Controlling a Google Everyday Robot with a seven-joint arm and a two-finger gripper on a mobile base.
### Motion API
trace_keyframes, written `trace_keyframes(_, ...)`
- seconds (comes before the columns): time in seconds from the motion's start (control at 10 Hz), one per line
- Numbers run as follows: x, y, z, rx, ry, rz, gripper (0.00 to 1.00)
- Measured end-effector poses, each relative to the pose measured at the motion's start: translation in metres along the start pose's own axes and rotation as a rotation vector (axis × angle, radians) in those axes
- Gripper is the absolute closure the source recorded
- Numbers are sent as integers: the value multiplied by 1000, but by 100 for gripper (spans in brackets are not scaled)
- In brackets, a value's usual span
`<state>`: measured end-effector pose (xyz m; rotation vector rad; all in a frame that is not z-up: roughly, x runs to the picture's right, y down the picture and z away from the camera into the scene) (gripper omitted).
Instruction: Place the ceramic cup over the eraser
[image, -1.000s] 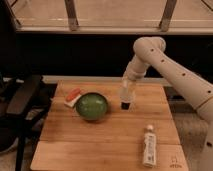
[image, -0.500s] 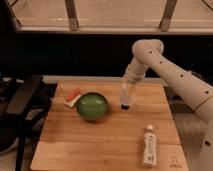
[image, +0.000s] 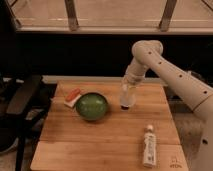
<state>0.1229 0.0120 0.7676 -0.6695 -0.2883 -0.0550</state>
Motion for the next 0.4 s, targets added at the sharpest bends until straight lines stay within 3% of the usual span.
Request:
trace_keyframes(0.2,0,-2,5,-4,1,-1,30)
trace_keyframes(0.4,2,-1,8,-8,0,2,54)
